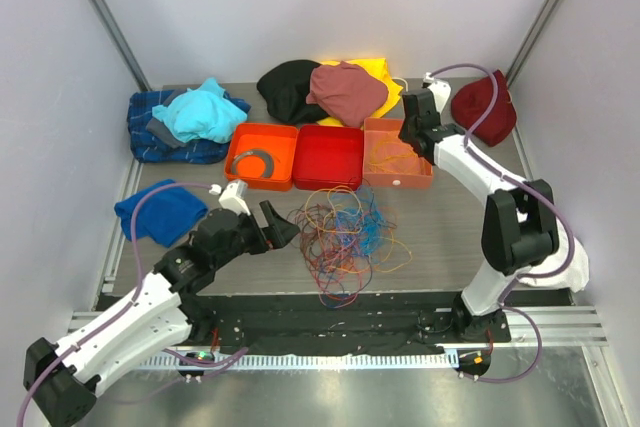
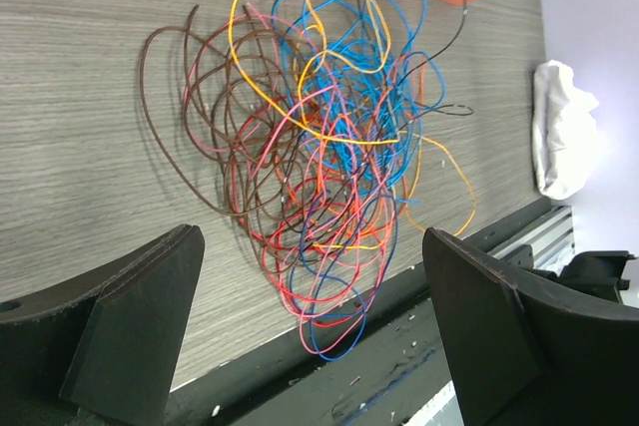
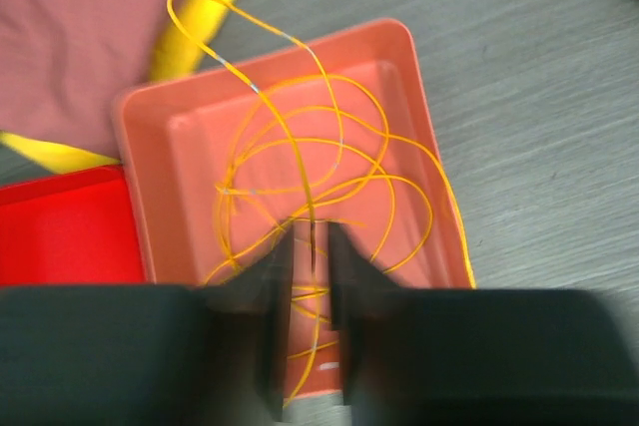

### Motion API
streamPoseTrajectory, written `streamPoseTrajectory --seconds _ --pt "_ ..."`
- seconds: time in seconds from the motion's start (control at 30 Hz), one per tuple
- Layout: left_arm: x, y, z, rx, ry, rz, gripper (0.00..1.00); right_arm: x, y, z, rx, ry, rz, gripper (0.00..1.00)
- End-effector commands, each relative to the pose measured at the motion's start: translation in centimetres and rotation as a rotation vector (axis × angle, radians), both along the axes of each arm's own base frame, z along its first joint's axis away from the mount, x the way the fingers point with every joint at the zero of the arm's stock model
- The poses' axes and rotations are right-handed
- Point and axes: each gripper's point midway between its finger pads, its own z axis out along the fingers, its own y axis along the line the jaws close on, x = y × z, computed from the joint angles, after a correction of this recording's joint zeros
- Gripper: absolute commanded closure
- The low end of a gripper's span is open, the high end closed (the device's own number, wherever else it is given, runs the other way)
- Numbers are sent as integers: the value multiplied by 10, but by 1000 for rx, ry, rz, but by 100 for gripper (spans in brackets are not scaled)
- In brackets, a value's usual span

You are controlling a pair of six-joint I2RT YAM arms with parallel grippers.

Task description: Untangle the cables

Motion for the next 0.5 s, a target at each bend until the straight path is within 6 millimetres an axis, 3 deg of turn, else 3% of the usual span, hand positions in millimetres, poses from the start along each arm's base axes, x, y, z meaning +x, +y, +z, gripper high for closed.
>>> streamPoseTrajectory --seconds 0.0,0.07,0.13,0.17,0.23,0.27,0.33,0.37,0.4,0.47 --pt "5 -5 6 -3 -24 -12 3 3 -1 -9 38 12 -27 60" --pt "6 -5 4 7 -20 -8 3 -1 -1 2 60 -17 -30 47" --pt "7 -5 3 11 -19 -4 3 -8 1 15 81 -54 -32 42" --pt "7 -5 3 9 -18 -3 3 -14 1 37 98 -106 -29 41" --pt "9 -7 2 4 -22 0 3 -25 2 49 114 -133 -26 38" --pt "10 -7 1 5 -17 2 3 -35 6 71 128 -182 -13 38" --pt "12 -9 2 0 -21 3 3 -51 9 79 122 -198 0 38" --pt "13 -10 2 1 -20 3 3 -61 21 84 118 -208 27 38" --pt "14 -11 1 5 -14 2 3 -75 24 99 123 -238 44 38" --pt "15 -13 3 2 -13 -4 3 -101 42 87 111 -223 94 38"
